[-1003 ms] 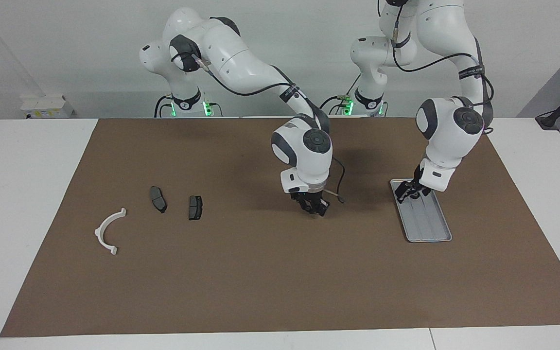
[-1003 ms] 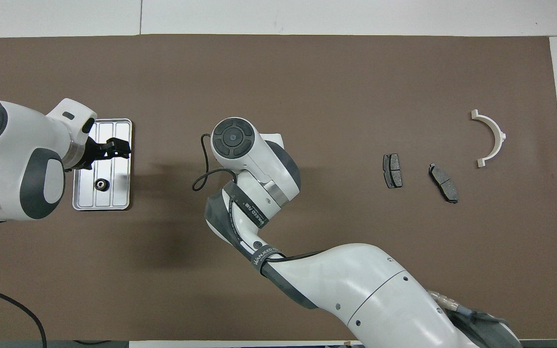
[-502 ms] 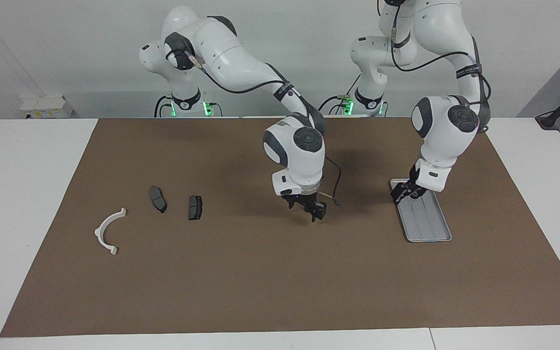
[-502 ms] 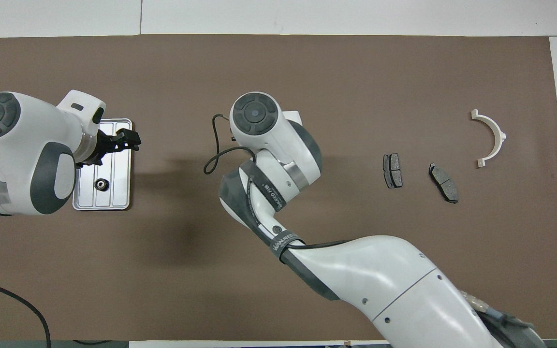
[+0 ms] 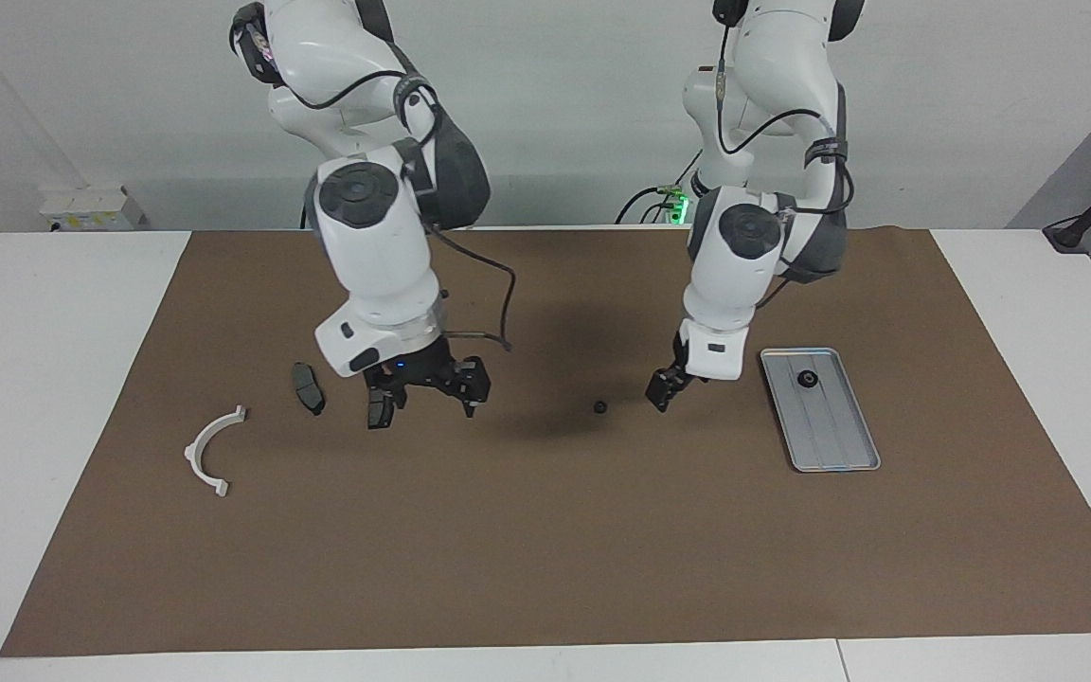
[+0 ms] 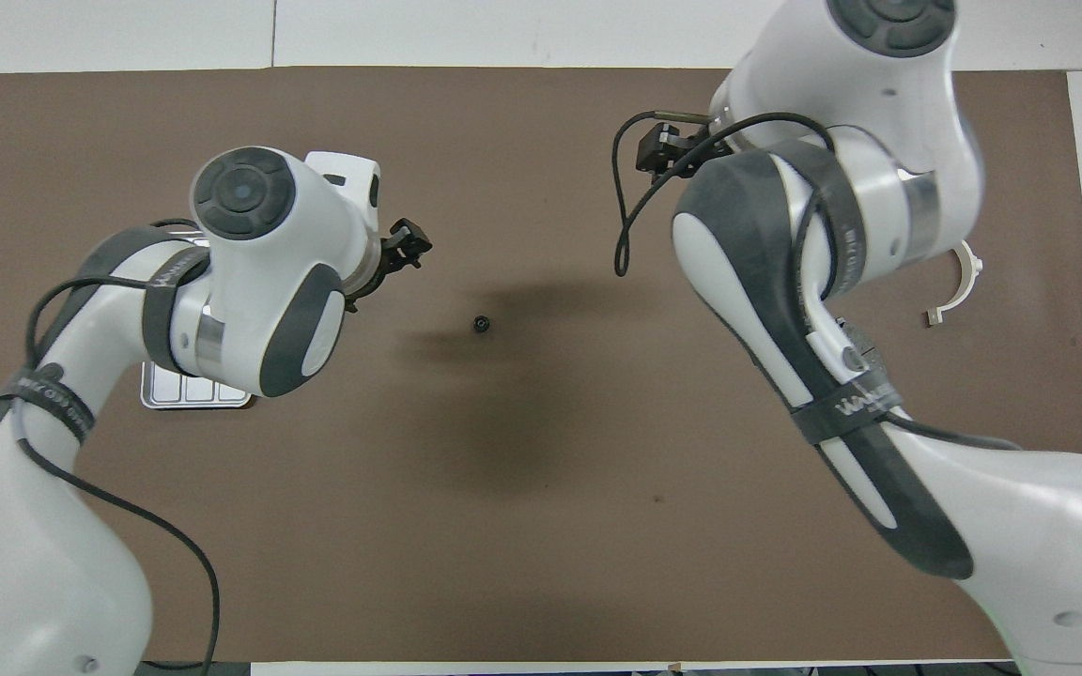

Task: Pick bearing gear from pile to tray
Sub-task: 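Grasp the second gear with the left gripper while the right gripper retracts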

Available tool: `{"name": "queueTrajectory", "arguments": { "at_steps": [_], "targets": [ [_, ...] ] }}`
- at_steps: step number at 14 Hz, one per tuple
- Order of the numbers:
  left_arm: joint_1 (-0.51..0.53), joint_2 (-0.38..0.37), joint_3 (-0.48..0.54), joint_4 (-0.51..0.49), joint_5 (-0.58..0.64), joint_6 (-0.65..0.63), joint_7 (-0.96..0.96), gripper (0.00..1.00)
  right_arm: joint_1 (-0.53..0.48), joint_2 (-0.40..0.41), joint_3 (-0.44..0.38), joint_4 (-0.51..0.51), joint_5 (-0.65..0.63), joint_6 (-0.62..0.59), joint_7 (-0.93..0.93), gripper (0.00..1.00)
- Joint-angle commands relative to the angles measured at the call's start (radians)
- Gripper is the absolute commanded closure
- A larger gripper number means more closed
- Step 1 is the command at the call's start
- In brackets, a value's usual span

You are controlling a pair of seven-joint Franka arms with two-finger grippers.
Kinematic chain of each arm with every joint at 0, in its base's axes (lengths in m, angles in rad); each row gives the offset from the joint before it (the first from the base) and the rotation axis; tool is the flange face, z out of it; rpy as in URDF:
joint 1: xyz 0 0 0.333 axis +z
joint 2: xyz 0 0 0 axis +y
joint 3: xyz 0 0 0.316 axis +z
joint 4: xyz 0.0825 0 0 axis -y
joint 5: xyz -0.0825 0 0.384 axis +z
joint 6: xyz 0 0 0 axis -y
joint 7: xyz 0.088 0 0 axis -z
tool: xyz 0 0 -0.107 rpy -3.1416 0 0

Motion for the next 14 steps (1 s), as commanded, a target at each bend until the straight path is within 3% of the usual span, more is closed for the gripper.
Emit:
{"name": "queueTrajectory", "arguments": {
  "at_steps": [1,4,8,12,13,14],
  "targets": [
    [-0.086,0.137,0.021,0.118,0.012,0.009,-0.124,0.00,-0.082,-0.086,0.002,-0.041,0.006,-0.052,-0.233,0.00],
    [-0.132,0.109,0.021,-0.015,0.020,0.118,-0.129,0.00,-0.144,-0.178,-0.025,-0.041,0.008,-0.136,-0.329,0.00],
    [-0.137,0.095,0.021,-0.060,0.020,0.134,-0.131,0.07,-0.173,-0.322,-0.044,-0.093,0.003,-0.215,-0.383,0.00],
    [-0.141,0.092,0.021,-0.067,0.020,0.135,-0.134,0.30,-0.179,-0.448,-0.046,-0.187,0.002,-0.288,-0.377,0.00],
    [-0.141,0.092,0.021,-0.068,0.020,0.135,-0.140,0.44,-0.181,-0.474,-0.046,-0.213,0.002,-0.305,-0.377,0.00],
    [-0.141,0.092,0.021,-0.068,0.020,0.135,-0.143,0.64,-0.182,-0.492,-0.049,-0.231,0.002,-0.319,-0.375,0.00]
  ]
}}
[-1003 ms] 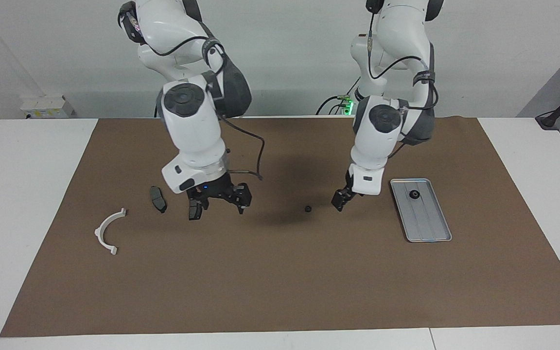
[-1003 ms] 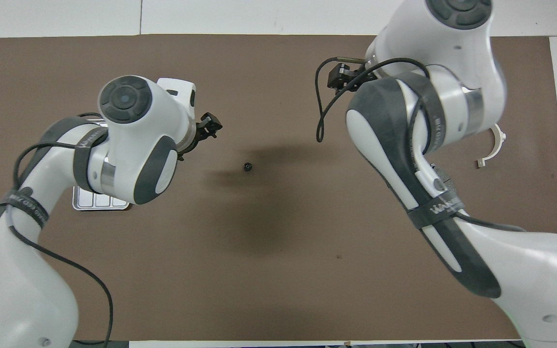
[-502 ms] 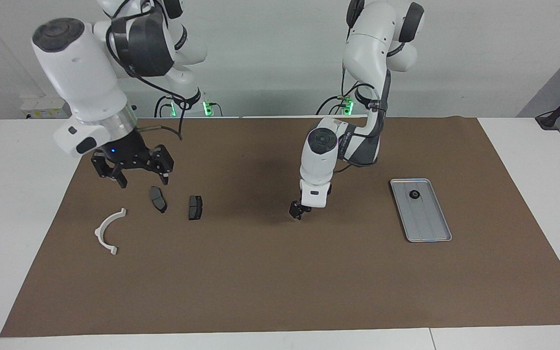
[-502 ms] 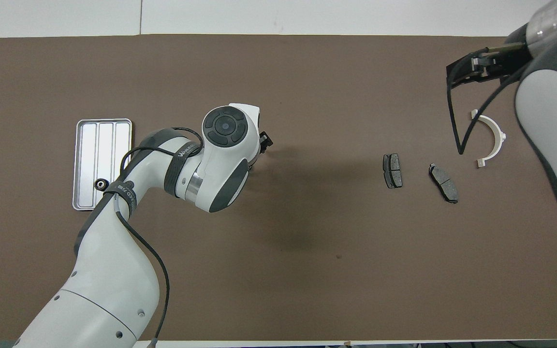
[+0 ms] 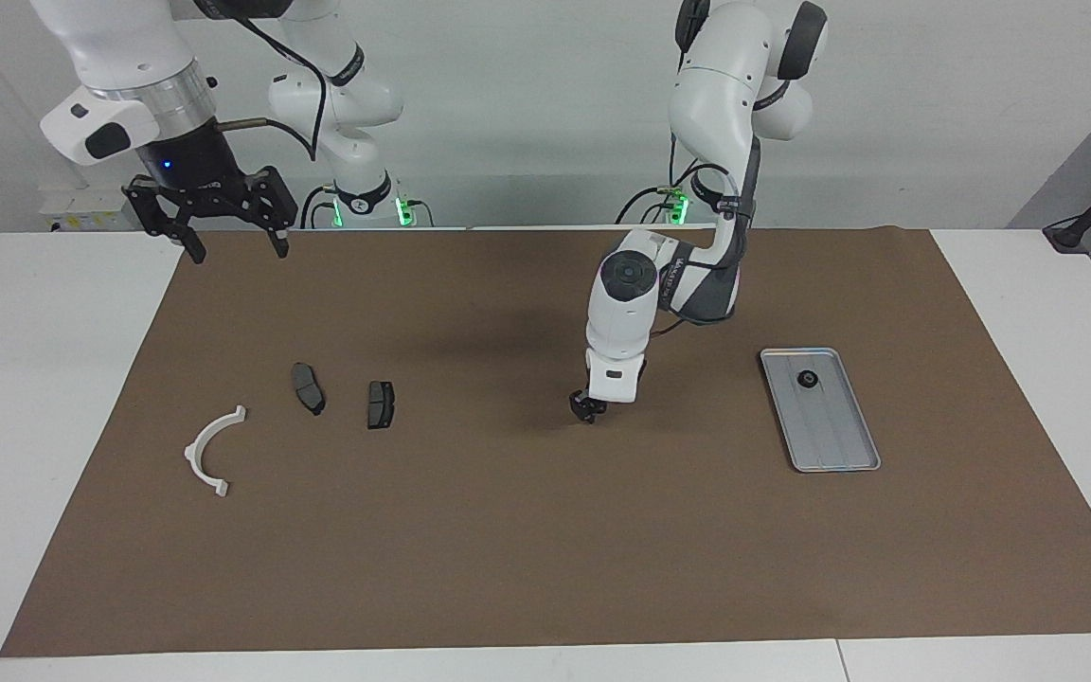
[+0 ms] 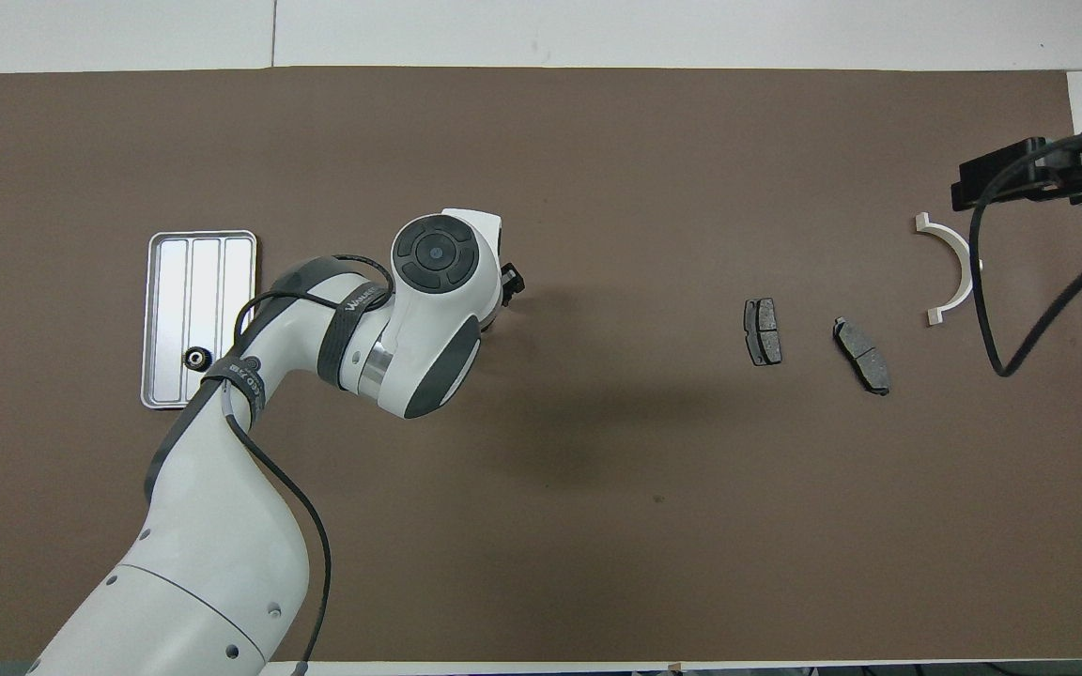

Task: Pick bearing gear from pile to tray
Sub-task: 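Grasp the second gear with the left gripper while the right gripper retracts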

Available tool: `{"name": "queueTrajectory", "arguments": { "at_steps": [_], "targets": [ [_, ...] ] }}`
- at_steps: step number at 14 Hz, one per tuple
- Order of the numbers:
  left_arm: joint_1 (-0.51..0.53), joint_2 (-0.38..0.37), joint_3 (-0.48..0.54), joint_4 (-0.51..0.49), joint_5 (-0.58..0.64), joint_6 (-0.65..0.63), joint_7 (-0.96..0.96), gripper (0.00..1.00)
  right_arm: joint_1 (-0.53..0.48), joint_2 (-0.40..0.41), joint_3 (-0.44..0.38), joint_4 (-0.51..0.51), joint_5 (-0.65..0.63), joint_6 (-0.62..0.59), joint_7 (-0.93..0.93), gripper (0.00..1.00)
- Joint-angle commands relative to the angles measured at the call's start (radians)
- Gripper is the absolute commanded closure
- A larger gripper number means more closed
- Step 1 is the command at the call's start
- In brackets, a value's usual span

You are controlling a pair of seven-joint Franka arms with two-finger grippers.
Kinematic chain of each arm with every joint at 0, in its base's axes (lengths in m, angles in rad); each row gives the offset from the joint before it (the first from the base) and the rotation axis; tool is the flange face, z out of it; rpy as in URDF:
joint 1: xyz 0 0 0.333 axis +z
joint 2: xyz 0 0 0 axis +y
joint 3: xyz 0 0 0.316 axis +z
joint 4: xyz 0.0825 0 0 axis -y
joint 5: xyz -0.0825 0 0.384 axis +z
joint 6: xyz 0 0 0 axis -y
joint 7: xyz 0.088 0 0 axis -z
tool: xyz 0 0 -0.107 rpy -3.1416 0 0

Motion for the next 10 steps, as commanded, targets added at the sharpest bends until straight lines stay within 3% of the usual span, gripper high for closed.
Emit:
{"name": "queueTrajectory", "arguments": {
  "at_steps": [1,2,7,10],
  "targets": [
    [-0.016,-0.032,0.015,-0.043,0.012,0.021,-0.024,0.91,-0.013,-0.088,0.001,-0.115,-0.001,-0.013,-0.017,0.00],
    [-0.016,-0.032,0.015,-0.043,0.012,0.019,-0.024,1.00,-0.010,-0.099,-0.001,-0.135,-0.010,-0.011,-0.017,0.00],
    [-0.010,-0.038,0.018,-0.011,0.012,-0.071,-0.032,1.00,-0.010,-0.169,-0.001,-0.296,-0.013,0.109,-0.015,0.00],
    [0.065,-0.075,0.018,0.023,0.020,-0.154,0.035,1.00,-0.014,-0.178,-0.004,-0.313,-0.013,0.124,-0.021,0.00]
  ]
}}
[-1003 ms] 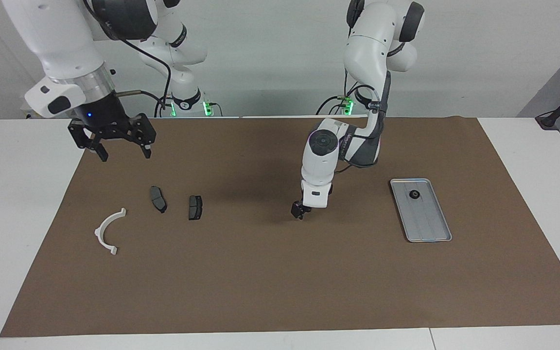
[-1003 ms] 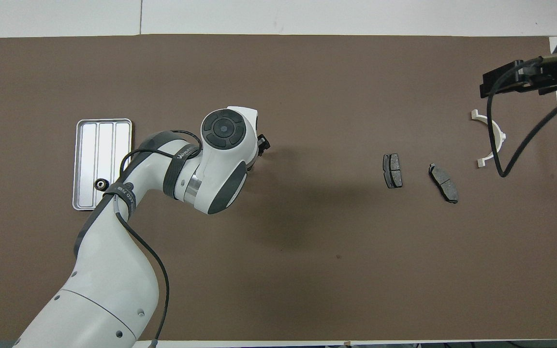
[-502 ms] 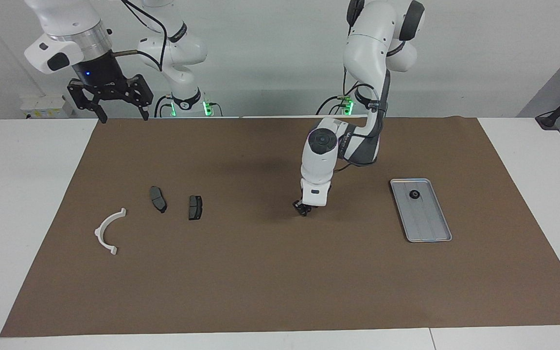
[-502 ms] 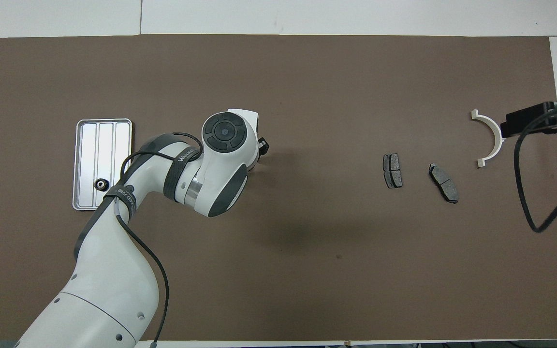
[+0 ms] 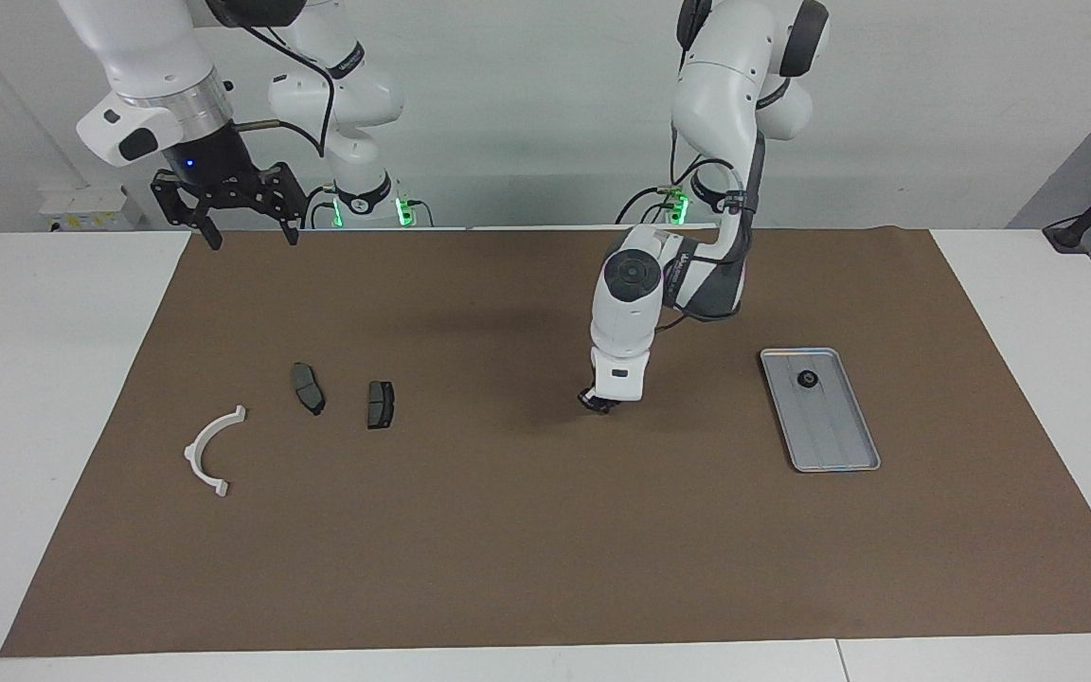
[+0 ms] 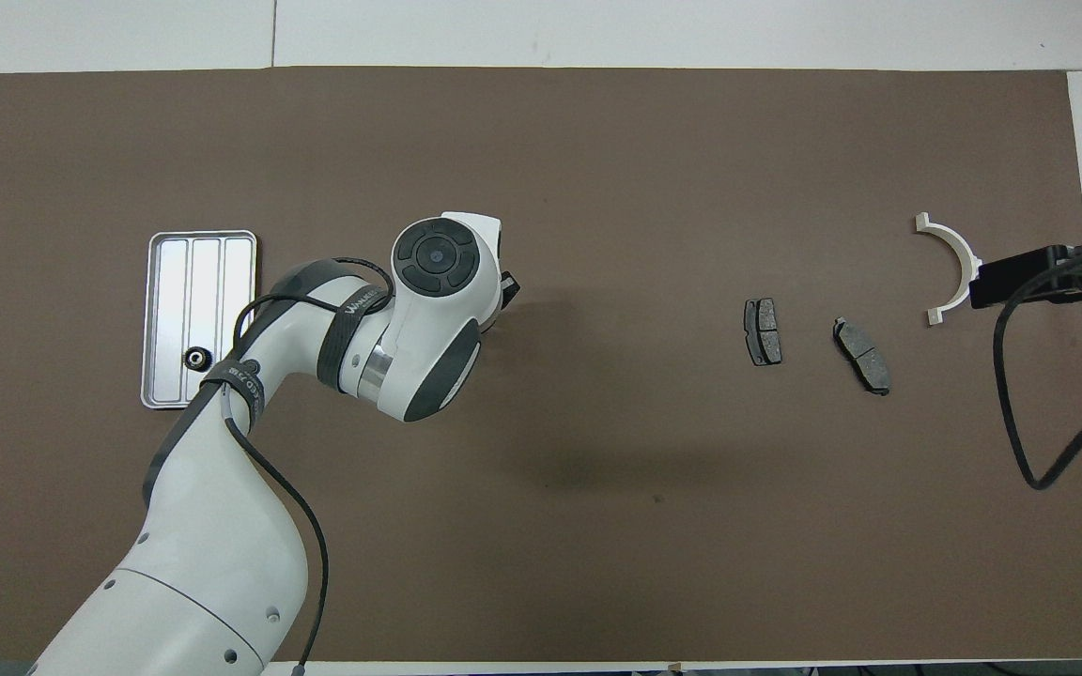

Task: Pick bearing gear from pile to tray
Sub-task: 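Grasp the second gear with the left gripper while the right gripper retracts, then lower the second gear into the silver tray and open the left gripper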

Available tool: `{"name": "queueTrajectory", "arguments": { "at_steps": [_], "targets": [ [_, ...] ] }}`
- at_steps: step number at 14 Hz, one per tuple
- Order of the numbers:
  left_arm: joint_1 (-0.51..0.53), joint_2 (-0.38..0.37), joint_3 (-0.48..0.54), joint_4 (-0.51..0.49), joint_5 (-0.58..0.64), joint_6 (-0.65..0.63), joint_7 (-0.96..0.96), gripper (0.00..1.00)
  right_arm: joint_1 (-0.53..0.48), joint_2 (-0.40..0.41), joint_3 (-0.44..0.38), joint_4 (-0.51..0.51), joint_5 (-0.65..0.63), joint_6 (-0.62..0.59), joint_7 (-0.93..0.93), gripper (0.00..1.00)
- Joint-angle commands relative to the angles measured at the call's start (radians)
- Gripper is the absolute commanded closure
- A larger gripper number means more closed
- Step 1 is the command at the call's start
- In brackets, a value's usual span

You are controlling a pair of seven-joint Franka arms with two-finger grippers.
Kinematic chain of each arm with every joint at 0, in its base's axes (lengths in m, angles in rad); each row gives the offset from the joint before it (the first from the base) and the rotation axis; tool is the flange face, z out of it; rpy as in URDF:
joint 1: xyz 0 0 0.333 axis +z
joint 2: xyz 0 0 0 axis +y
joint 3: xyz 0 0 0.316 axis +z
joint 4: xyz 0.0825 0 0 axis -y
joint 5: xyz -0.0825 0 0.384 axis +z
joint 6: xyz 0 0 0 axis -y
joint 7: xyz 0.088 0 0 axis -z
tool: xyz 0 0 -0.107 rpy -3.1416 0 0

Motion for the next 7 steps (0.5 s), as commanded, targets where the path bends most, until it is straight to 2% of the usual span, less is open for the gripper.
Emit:
{"name": "queueTrajectory", "arguments": {
  "at_steps": [1,3,7],
  "targets": [
    [0.084,-0.098,0.001,-0.039,0.015,-0.068,0.106,1.00,-0.011,-0.046,-0.007,-0.051,-0.005,0.029,-0.023,0.00],
    [0.200,-0.202,0.000,-0.115,0.015,-0.088,0.273,1.00,-0.011,-0.067,-0.009,-0.051,-0.011,0.019,-0.021,0.00],
    [0.415,-0.222,0.000,-0.130,0.015,-0.092,0.648,1.00,-0.033,-0.087,-0.007,-0.051,-0.020,-0.011,-0.024,0.00]
  ]
}}
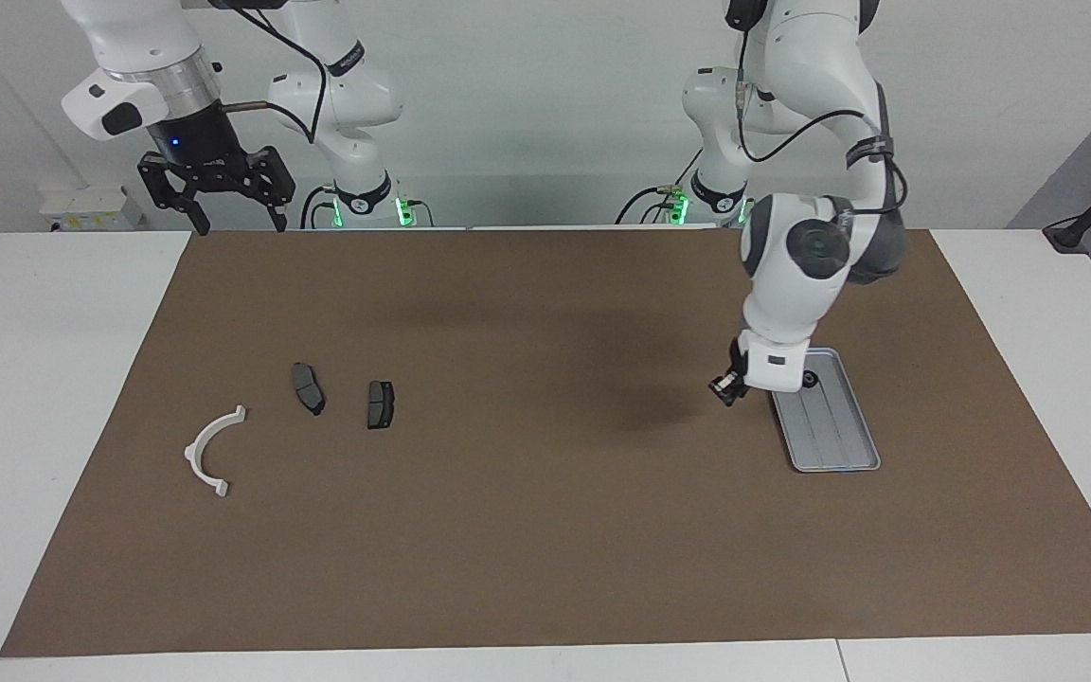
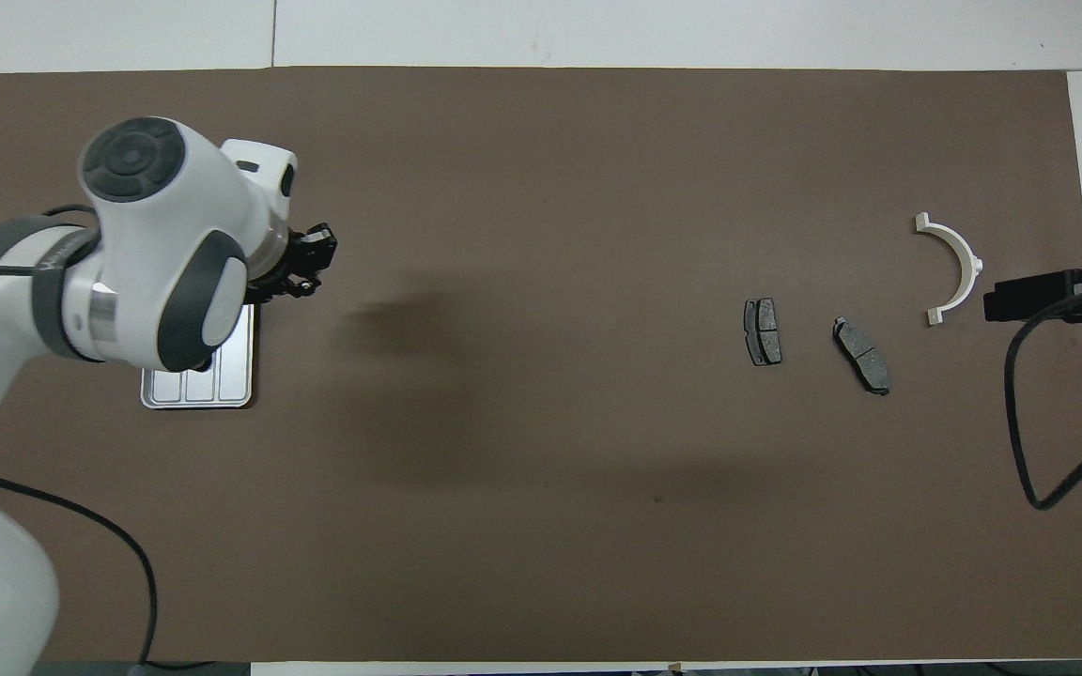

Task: Pick bearing gear from pile to tray
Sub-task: 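Lower the second gear into the silver tray and open the left gripper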

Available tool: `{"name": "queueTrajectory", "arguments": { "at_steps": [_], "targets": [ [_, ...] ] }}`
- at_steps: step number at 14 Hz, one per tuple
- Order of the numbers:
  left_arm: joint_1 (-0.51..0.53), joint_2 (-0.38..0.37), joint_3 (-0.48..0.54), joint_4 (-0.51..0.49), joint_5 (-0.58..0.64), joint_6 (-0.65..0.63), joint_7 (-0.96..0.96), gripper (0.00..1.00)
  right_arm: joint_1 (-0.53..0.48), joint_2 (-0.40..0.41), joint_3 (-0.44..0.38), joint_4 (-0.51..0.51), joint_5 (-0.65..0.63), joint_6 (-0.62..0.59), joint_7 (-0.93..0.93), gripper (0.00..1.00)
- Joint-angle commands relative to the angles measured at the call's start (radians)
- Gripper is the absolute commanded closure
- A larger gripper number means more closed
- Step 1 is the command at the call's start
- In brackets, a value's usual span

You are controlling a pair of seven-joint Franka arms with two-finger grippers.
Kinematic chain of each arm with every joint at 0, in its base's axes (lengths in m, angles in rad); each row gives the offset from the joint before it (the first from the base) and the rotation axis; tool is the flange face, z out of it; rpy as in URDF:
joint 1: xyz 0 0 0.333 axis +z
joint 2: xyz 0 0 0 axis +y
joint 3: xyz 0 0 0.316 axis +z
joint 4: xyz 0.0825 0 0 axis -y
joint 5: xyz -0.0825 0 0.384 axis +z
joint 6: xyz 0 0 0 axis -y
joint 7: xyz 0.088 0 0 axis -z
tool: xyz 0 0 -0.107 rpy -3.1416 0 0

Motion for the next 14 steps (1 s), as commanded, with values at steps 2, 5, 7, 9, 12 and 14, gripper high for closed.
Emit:
{"name": "queueTrajectory", "arguments": {
  "at_steps": [2,5,7,9,12,14],
  "targets": [
    [0.148,-0.020,-0.016,-0.067,0.009,0.060,0.266,1.00,-0.030,-0.020,0.010,-0.029,-0.008,-0.010,-0.026,0.00],
    [0.178,0.014,-0.016,-0.103,0.009,0.160,0.295,1.00,-0.030,-0.015,0.008,-0.024,0.001,-0.010,-0.026,0.00],
    [0.191,0.026,-0.016,-0.107,0.009,0.180,0.312,1.00,-0.029,-0.015,0.008,-0.022,0.001,-0.010,-0.026,0.00],
    [0.202,0.041,-0.016,-0.116,0.009,0.214,0.314,1.00,-0.027,-0.015,0.008,-0.024,0.001,-0.010,-0.024,0.00],
    [0.208,0.045,-0.016,-0.145,0.009,0.265,0.319,1.00,-0.026,-0.012,0.008,-0.022,-0.005,-0.010,-0.024,0.00],
    [0.207,0.058,-0.016,-0.145,0.009,0.272,0.317,1.00,-0.024,-0.009,0.008,-0.022,0.000,-0.010,-0.026,0.00]
  ]
}}
